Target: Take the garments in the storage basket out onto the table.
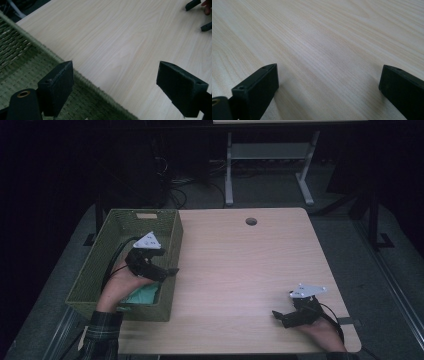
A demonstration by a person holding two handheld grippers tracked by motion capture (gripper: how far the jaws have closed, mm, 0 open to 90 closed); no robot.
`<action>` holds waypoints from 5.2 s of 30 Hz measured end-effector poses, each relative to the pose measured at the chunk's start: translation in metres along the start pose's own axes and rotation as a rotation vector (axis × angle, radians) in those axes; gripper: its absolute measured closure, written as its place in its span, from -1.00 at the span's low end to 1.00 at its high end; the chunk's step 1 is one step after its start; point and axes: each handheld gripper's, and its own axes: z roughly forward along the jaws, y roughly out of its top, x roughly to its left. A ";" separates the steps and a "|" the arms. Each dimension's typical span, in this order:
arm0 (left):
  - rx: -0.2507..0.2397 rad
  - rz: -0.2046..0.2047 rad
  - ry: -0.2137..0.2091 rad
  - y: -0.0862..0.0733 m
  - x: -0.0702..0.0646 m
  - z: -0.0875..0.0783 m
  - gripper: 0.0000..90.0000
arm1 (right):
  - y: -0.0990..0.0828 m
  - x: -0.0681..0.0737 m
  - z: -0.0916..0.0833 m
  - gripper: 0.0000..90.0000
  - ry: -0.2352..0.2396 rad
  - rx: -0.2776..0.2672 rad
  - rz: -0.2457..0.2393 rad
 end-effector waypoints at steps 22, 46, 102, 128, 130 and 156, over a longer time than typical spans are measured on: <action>-0.013 -0.108 0.091 -0.032 0.035 -0.027 -0.70 | 0.000 0.000 0.000 -0.96 -0.002 0.000 0.002; 0.057 -0.155 0.111 -0.063 0.057 0.001 -0.67 | 0.000 0.000 0.000 -0.96 -0.001 0.000 0.002; 0.186 -0.332 0.050 -0.077 0.068 0.008 0.87 | 0.000 0.000 0.000 -0.95 -0.004 0.000 0.004; -0.097 -0.297 0.028 -0.053 0.060 -0.032 0.89 | 0.000 0.000 0.000 -0.95 -0.005 0.000 0.005; -0.106 -0.294 0.030 -0.051 0.059 -0.035 0.89 | 0.000 0.000 0.000 -0.95 -0.005 0.000 0.005; -0.202 -0.262 0.015 -0.009 0.063 -0.071 0.90 | 0.000 0.000 0.000 -0.95 -0.009 -0.003 0.006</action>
